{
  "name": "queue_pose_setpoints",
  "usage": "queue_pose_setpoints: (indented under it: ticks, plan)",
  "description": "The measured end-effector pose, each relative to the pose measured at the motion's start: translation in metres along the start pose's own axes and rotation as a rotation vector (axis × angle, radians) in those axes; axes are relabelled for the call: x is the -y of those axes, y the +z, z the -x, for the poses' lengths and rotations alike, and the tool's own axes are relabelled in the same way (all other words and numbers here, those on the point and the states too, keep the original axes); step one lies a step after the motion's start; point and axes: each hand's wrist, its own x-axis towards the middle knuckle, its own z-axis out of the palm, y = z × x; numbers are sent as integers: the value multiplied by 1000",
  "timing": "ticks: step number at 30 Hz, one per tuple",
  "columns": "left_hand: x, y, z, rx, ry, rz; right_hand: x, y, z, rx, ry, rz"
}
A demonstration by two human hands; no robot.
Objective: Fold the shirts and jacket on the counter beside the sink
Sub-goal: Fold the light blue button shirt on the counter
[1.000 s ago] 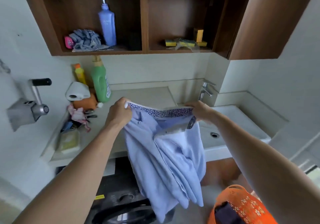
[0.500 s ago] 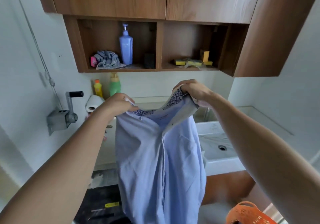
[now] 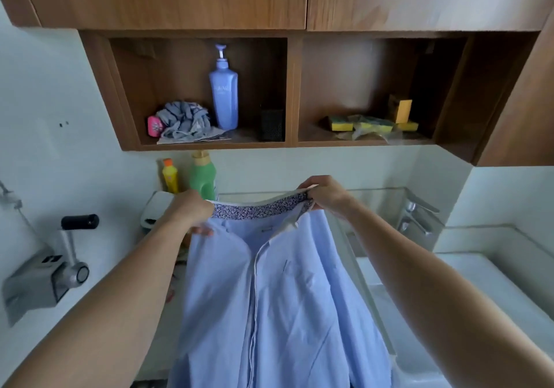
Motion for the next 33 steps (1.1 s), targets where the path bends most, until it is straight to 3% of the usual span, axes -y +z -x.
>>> queue_pose_setpoints:
  ticks: [4, 11, 16, 19, 22, 26, 30, 33]
  plan:
    - [-19, 29, -61, -33, -81, 136, -23, -5, -76, -55, 23, 20]
    - [-38, 81, -140, -145, 5, 77, -70, -5, -172, -73, 38, 50]
    - [-49, 111, -186, -160, 78, 359, -87, -3, -224, -152, -62, 90]
    - [-57, 131, -210, -8, 120, 589, -109, 3, -245, -42, -187, 130]
    - [-41, 169, -210, 106, 193, 340, -148, 12, -245, 80, -146, 251]
    - [8, 236, -185, 314, 380, -25, -212, 12, -219, 25, 11, 409]
    - [57, 274, -166, 498, 310, -429, -257, -10, -185, -42, 174, 484]
    - [73, 280, -164, 518, 246, -501, -273, -26, -156, -129, 216, 502]
